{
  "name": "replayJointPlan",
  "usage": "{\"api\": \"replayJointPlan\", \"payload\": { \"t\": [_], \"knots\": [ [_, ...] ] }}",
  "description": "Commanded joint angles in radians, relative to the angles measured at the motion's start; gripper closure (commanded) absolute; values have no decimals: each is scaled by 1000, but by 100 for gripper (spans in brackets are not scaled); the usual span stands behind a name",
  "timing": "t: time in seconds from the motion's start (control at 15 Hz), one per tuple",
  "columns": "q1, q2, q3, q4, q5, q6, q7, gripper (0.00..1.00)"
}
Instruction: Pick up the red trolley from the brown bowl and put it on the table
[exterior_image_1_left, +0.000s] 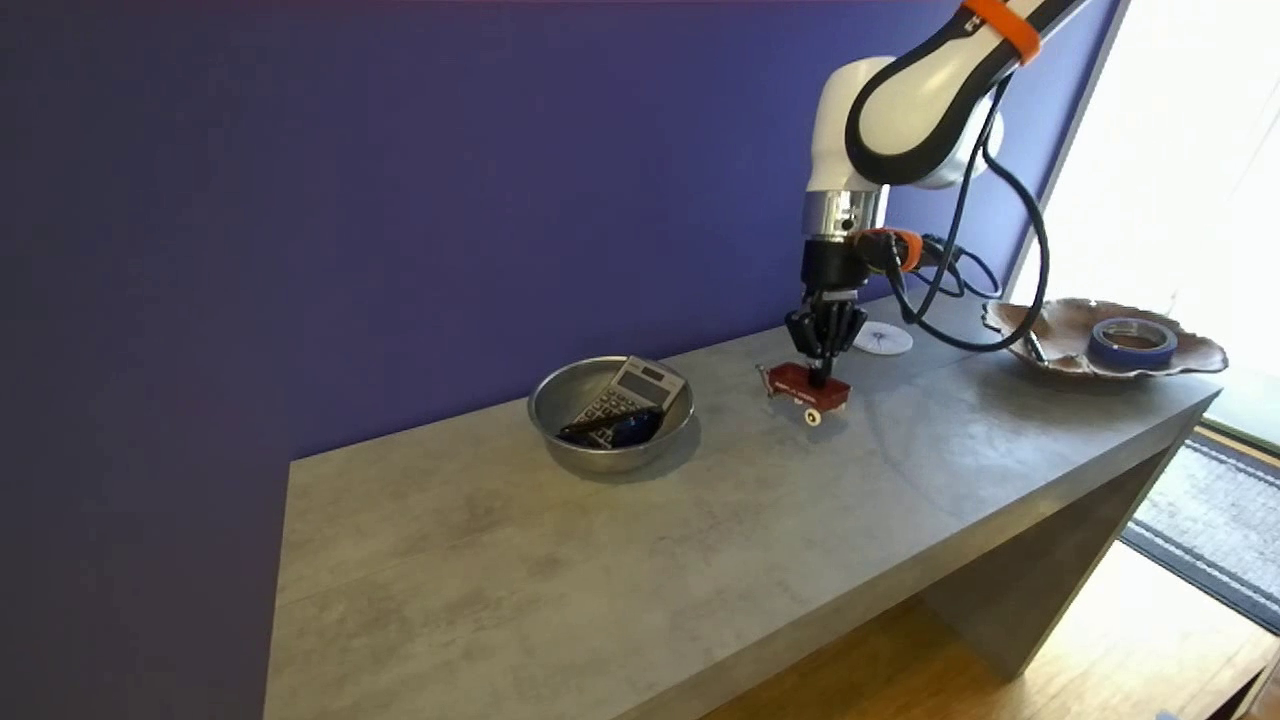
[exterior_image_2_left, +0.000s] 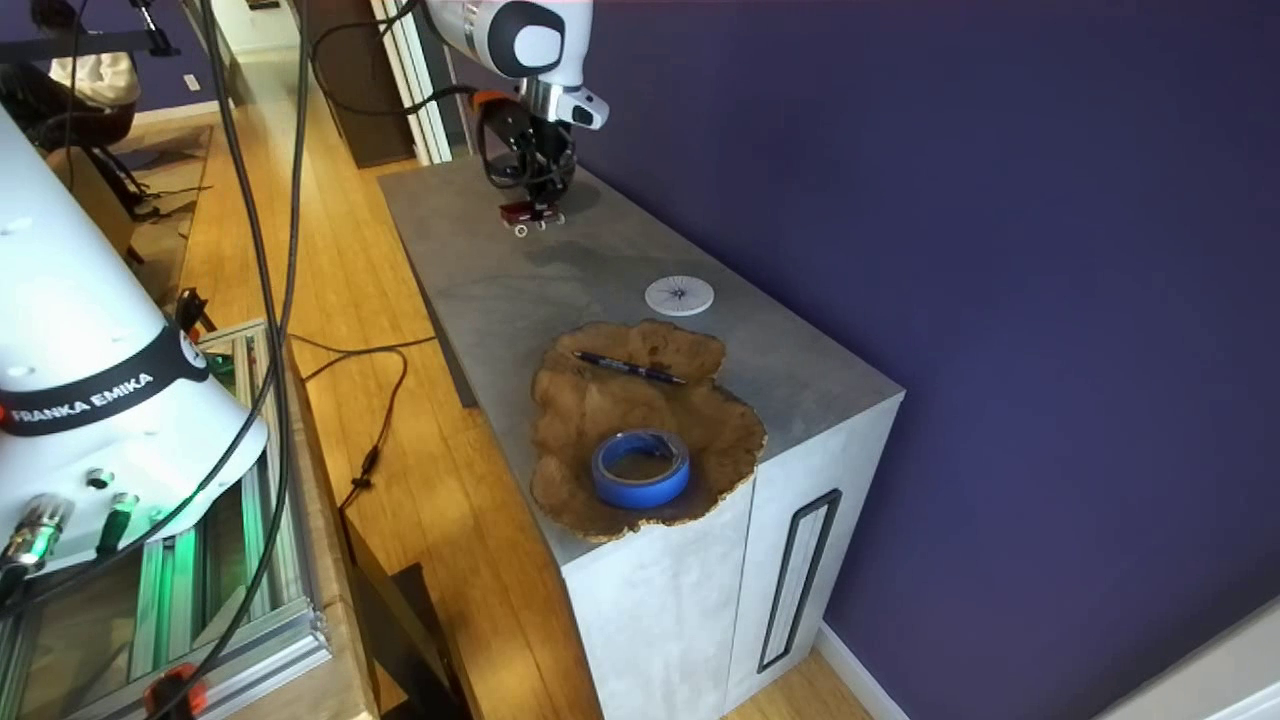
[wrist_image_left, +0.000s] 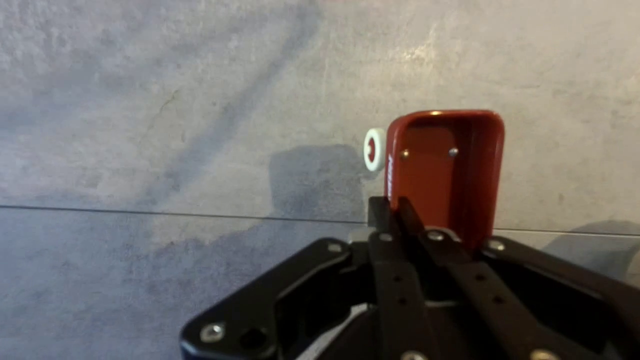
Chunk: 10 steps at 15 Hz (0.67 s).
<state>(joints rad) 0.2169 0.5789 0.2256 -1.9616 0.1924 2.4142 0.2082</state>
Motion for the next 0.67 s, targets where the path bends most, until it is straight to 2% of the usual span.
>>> {"api": "replayJointPlan", "payload": {
  "t": [0.0, 0.33, 0.4, 0.47, 0.6],
  "knots": [
    [13, 92, -27, 99, -14, 17, -41, 99],
    [42, 151, -63, 143, -47, 99, -27, 99],
    [47, 156, -67, 152, -53, 97, -23, 71],
    [53, 155, -72, 156, -61, 91, -21, 70],
    [66, 99, -89, 113, -87, 78, -12, 57]
  ]
}}
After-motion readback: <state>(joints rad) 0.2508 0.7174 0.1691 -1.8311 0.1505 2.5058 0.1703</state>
